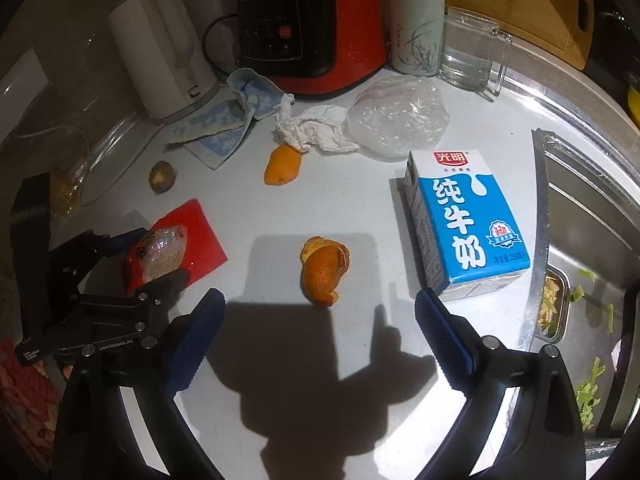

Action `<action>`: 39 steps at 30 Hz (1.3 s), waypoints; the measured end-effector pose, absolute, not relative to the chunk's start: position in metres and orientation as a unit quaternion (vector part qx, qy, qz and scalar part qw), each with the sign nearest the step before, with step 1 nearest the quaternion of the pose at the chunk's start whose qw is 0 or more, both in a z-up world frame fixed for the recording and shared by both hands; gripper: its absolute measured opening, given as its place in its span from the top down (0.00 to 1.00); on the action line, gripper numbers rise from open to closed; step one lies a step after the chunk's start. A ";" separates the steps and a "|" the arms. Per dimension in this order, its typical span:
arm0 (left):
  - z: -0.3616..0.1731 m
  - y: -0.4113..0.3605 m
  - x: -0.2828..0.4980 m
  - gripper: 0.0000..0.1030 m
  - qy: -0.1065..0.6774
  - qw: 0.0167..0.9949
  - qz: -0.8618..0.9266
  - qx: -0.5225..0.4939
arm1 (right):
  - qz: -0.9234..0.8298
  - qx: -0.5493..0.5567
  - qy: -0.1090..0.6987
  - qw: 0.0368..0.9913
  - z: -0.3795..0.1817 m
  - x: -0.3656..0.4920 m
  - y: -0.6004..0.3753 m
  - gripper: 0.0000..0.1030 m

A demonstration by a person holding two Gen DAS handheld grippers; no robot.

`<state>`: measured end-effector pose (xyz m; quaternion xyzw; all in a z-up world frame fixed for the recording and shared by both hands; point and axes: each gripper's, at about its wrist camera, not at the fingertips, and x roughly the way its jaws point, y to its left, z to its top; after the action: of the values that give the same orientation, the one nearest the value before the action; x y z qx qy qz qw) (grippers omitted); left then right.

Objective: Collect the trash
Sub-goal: 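Move left tool to the red snack bag while right tool approaches the orange peel, then grasp the red snack bag with left tool while right tool grasps the orange peel, then carry snack bag and peel over the green basket and open both tools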

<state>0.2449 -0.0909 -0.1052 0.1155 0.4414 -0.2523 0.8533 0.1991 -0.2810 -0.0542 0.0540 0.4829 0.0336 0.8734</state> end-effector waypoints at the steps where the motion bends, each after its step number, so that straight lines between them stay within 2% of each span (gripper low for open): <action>1: -0.104 -0.092 0.244 0.40 0.441 0.852 -0.256 0.117 | 0.031 0.055 0.484 0.873 -0.056 0.202 -0.281 0.12; 3: -0.102 -0.093 0.243 0.45 0.440 0.851 -0.262 0.116 | 0.027 0.056 0.491 0.869 -0.062 0.208 -0.280 0.18; 5: -0.100 -0.093 0.241 0.58 0.439 0.850 -0.268 0.113 | 0.025 0.060 0.496 0.866 -0.068 0.215 -0.280 0.23; 8: -0.096 -0.091 0.239 0.68 0.438 0.852 -0.268 0.104 | 0.025 0.061 0.501 0.863 -0.074 0.223 -0.279 0.34; 12: -0.092 -0.087 0.237 0.72 0.434 0.856 -0.264 0.093 | 0.024 0.051 0.510 0.859 -0.080 0.230 -0.274 0.47; 13: -0.091 -0.086 0.237 0.73 0.434 0.857 -0.262 0.091 | 0.025 0.050 0.512 0.857 -0.081 0.231 -0.273 0.55; 15: -0.090 -0.084 0.236 0.74 0.433 0.859 -0.259 0.085 | 0.024 0.043 0.515 0.856 -0.084 0.233 -0.270 0.62; 16: -0.089 -0.083 0.236 0.75 0.433 0.860 -0.258 0.082 | 0.024 0.039 0.515 0.856 -0.084 0.234 -0.268 0.70; 17: -0.087 -0.082 0.236 0.77 0.432 0.861 -0.257 0.078 | 0.023 0.036 0.516 0.856 -0.084 0.235 -0.267 0.74; 24: -0.078 -0.080 0.232 0.78 0.430 0.869 -0.236 0.067 | 0.030 0.037 0.518 0.854 -0.083 0.235 -0.262 0.80; 39: -0.040 -0.103 0.179 0.78 0.414 0.876 -0.239 0.065 | 0.053 0.052 0.482 0.873 -0.035 0.173 -0.277 0.80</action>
<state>0.1788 -0.1026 -0.0401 0.0647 0.4138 -0.2389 0.8761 0.1729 -0.2771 -0.0348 0.0524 0.4824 0.0532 0.8728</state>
